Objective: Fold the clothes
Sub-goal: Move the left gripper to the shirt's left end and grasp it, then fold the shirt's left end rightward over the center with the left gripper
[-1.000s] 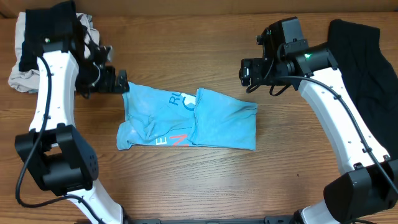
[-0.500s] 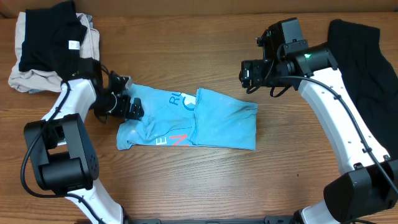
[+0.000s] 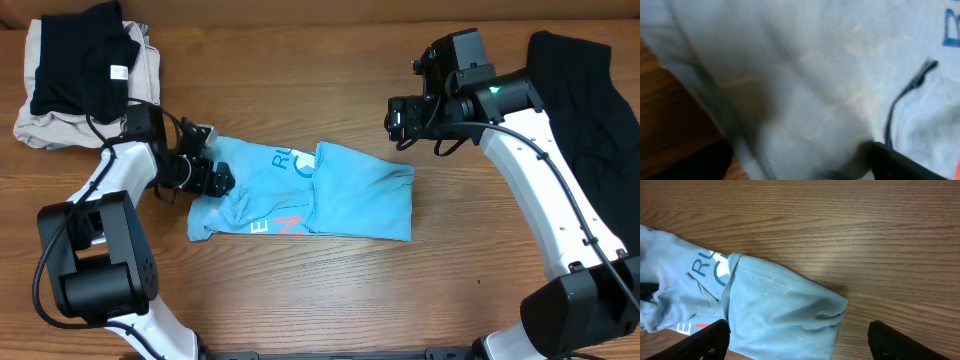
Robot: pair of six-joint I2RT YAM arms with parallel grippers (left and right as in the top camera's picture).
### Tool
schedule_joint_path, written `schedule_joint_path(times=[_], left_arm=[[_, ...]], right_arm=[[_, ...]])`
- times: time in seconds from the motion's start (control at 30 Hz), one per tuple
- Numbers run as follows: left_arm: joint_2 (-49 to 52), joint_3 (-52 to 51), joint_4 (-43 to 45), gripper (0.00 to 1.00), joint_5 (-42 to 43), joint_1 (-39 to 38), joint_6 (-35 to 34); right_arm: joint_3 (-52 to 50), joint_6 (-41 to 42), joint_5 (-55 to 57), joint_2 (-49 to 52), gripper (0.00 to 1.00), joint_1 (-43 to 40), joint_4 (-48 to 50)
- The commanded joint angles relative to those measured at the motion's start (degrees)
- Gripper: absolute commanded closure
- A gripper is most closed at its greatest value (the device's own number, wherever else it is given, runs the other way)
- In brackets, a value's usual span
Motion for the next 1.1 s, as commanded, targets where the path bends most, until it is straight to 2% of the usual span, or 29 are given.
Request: schedule_joint_path(times=[0.0,0.17,0.27,0.33,0.37,0.4,0.53,0.63,0.7,0.73,0.9,1.07], left_arm=[[3.0,-5.3,-1.3,0.16,1.7,-1.4,-1.4],[3.0,-6.3,-1.2,0.39,1.3,-1.5,-6.5],[3.0,-6.3,-0.4,0.64,-0.2,-1.5,-10.4],[3.0,-6.2,0.7,0.88,-3.5,-1.5,-14.7],[3.0,-6.2,1.4,0.96,-5.5,-1.4,-16.8],[3.0,-6.0,1.7,0.96,-6.7,-1.4,-18.4],[2.9,-1.3,-0.2,0.96,-5.9,-0.6,-20.7],[2.9,5.2,-5.2,0.96,-5.9,-0.5,-20.6],[2.9,9.3,-8.7,0.96,-6.1,-0.5,-19.9],[2.9,11.1,-10.3,0.96,-6.1,-0.5,-19.4],[2.9,21.5,-19.7,0.96,-8.1,-0.4,-18.1],[2.9,30.8,-27.3,0.96,-10.6,-0.4,-17.0]], right_arm=[[0.3,-0.4,-0.3,-0.1,0.09,0.2,0.3],[0.3,-0.3,-0.6,-0.1,0.09,0.2,0.3],[0.3,-0.3,-0.6,-0.1,0.1,0.3,0.3],[0.3,-0.1,-0.6,-0.1,0.13,0.5,0.3],[0.3,-0.1,-0.8,-0.1,0.14,0.6,0.3],[0.3,-0.1,-1.4,-0.1,0.16,0.8,0.4],[-1.5,3.6,-2.9,0.0,0.42,1.7,3.0],[-4.9,9.0,-3.0,0.0,0.82,2.7,6.4],[-7.5,12.5,-3.7,0.0,0.93,3.4,8.5],[-8.6,13.9,-4.0,0.0,0.96,3.7,9.4],[-15.8,16.6,-11.3,0.1,0.96,5.6,16.6],[-20.2,20.9,-12.2,0.5,0.96,7.3,20.2]])
